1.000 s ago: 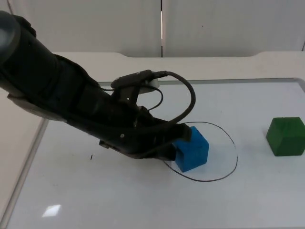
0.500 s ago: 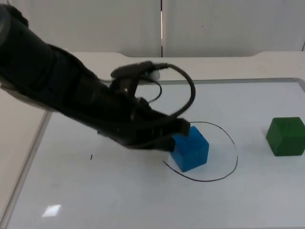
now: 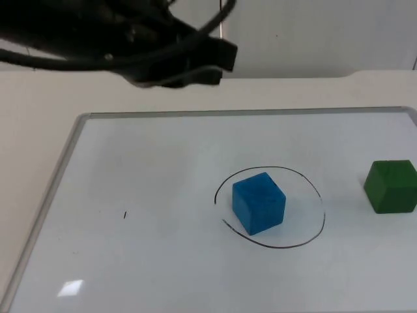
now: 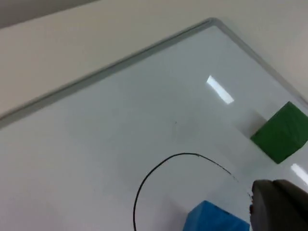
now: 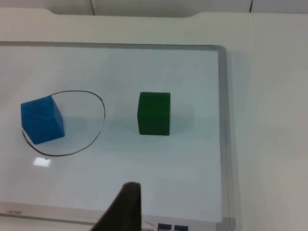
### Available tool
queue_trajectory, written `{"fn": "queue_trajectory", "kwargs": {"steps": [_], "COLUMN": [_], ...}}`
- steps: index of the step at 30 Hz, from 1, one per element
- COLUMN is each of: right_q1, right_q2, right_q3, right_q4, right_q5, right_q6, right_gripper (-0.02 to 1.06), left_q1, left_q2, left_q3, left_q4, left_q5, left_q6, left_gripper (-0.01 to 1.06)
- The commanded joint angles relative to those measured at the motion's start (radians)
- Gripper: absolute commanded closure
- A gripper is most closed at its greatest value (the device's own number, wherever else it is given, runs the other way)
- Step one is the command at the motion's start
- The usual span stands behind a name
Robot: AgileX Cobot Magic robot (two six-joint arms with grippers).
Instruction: Push the two cubes into the marked area.
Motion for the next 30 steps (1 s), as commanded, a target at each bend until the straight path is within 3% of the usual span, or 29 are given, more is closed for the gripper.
{"fn": "queue_trajectory", "kwargs": {"steps": [1, 3, 7, 15, 18, 23, 28, 30], "right_q1": [-0.004, -0.004, -0.004, -0.004, -0.004, -0.004, -0.004, -0.004], "right_q2": [-0.004, -0.004, -0.004, -0.004, -0.004, -0.004, -0.004, -0.004], "right_q3": [0.003, 0.003, 0.003, 0.003, 0.003, 0.003, 0.003, 0.003], "right_q4": [0.003, 0.003, 0.003, 0.003, 0.003, 0.003, 0.003, 0.003], "right_q5": [-0.003, -0.003, -0.003, -0.003, -0.003, -0.003, -0.003, -0.003], "right_q6": [0.000, 0.000, 0.000, 0.000, 0.000, 0.000, 0.000, 0.000], "right_gripper": [-0.01, -0.01, -0.01, -0.01, -0.01, -0.01, -0.01, -0.01], "left_q1": [0.001, 0.001, 0.001, 0.001, 0.001, 0.001, 0.001, 0.001], "left_q2": [-0.042, -0.093, -0.153, -0.328, -0.407, -0.532, -0.675, -0.731], "left_q3": [-0.004, -0.004, 0.013, 0.121, 0.158, 0.169, 0.169, 0.169], "left_q4": [0.067, 0.170, 0.240, 0.245, 0.247, 0.305, 0.492, 0.632], "left_q5": [0.005, 0.000, -0.040, -0.103, -0.085, 0.039, 0.109, 0.135], "left_q6": [-0.048, -0.122, -0.227, -0.240, -0.249, -0.285, -0.467, -0.576], "left_gripper": [1.05, 1.05, 1.05, 1.05, 1.05, 1.05, 1.05, 1.05]}}
